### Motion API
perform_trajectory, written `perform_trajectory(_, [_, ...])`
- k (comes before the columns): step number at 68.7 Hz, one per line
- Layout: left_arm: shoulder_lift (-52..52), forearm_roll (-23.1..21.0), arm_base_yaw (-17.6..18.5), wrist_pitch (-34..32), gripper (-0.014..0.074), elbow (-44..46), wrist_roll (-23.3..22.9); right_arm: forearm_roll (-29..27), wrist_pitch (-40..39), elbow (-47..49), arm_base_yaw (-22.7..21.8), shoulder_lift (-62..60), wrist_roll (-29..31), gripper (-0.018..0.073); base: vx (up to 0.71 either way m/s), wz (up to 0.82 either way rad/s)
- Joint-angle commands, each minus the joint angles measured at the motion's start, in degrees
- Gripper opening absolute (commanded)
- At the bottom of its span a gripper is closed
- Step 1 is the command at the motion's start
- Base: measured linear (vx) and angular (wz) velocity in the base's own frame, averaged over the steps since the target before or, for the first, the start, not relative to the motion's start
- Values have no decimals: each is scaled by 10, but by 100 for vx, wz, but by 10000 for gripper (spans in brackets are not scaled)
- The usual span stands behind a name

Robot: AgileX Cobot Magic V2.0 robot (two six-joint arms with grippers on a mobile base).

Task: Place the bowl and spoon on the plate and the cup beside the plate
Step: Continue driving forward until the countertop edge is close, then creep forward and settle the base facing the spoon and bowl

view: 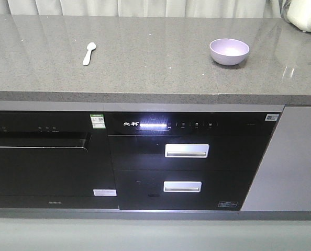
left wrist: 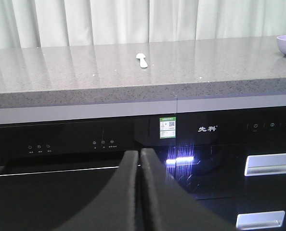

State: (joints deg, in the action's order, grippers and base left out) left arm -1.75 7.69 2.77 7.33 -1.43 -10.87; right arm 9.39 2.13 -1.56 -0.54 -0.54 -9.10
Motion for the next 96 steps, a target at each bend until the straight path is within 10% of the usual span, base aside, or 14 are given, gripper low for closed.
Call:
perform_trajectory(1, [-5, -5, -2, -39, -6, -17, -5, 4, -40, -9, -4, -6, 7, -5, 5, -3])
perform_trajectory(96, [-5, -5, -2, -39, -6, -17, -5, 4, -40, -9, -4, -6, 7, -5, 4, -2])
